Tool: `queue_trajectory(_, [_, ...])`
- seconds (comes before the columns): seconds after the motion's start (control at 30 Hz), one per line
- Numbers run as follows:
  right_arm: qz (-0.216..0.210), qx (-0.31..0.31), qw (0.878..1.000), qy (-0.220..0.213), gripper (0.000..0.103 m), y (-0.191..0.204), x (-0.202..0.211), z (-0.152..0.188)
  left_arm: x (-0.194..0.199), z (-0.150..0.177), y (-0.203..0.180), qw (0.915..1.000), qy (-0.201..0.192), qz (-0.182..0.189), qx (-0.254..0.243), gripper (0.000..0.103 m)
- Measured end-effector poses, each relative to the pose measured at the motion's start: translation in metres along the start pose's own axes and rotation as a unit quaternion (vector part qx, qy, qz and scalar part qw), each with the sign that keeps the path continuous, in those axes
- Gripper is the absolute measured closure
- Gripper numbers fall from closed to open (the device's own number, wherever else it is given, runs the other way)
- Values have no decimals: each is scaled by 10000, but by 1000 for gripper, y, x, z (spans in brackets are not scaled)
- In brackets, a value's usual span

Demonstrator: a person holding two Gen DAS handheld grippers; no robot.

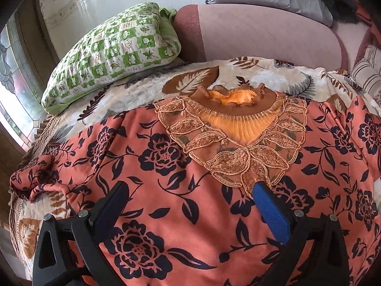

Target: Fold small clothes

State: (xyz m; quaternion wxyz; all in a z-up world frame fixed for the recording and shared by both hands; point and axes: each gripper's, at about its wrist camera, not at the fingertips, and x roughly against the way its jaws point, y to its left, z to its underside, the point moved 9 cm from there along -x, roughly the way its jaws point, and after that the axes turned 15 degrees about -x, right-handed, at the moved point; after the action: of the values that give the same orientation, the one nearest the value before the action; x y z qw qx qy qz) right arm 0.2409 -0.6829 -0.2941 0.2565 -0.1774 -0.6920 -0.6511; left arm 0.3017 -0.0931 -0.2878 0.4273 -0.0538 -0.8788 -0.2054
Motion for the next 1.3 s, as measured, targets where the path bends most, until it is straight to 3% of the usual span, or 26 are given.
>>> queue_trajectory(0.17, [118,-746,9970,-186,27,-31,-27,-29,0,-1,-8,9999,21,17,-148,0])
queue_trajectory(0.3, [21,-808,9961,-341,31,-25,-30,-45,1,-3,-10,9998,14,-12,-182,0])
queue_trajectory(0.33, [68,-733,9967,-356,38,-22,-33,-49,1,-3,-10,9998,19,-18,-181,0])
queue_trajectory(0.37, [137,-647,9971,-371,57,-19,-38,-55,0,-3,-9,9998,26,-24,-180,0])
queue_trajectory(0.43, [132,-770,9964,-331,87,-22,-47,-62,-1,-3,-8,9999,19,-40,-166,0])
queue_trajectory(0.53, [-43,-1023,9940,-390,90,-27,-48,-66,-2,-1,-2,9999,43,-65,-101,0])
queue_trajectory(0.7, [-674,-285,9967,-360,91,28,-23,-36,0,-3,13,9999,-19,-50,132,0])
queue_trajectory(0.83, [-1105,309,9934,-64,91,86,-5,11,6,-3,30,9993,-100,-63,350,0])
queue_trajectory(0.87, [-1236,739,9895,113,91,118,3,48,7,-3,35,9990,-121,-64,421,0])
queue_trajectory(0.93, [-1263,919,9875,197,91,129,4,66,12,-1,47,9981,-158,-99,580,0])
queue_trajectory(1.07, [-1347,1670,9733,812,91,167,1,165,16,6,77,9954,-185,-225,908,0])
queue_trajectory(1.3, [-1397,2509,9408,1801,91,187,-26,335,11,38,134,9881,-42,-469,1466,0])
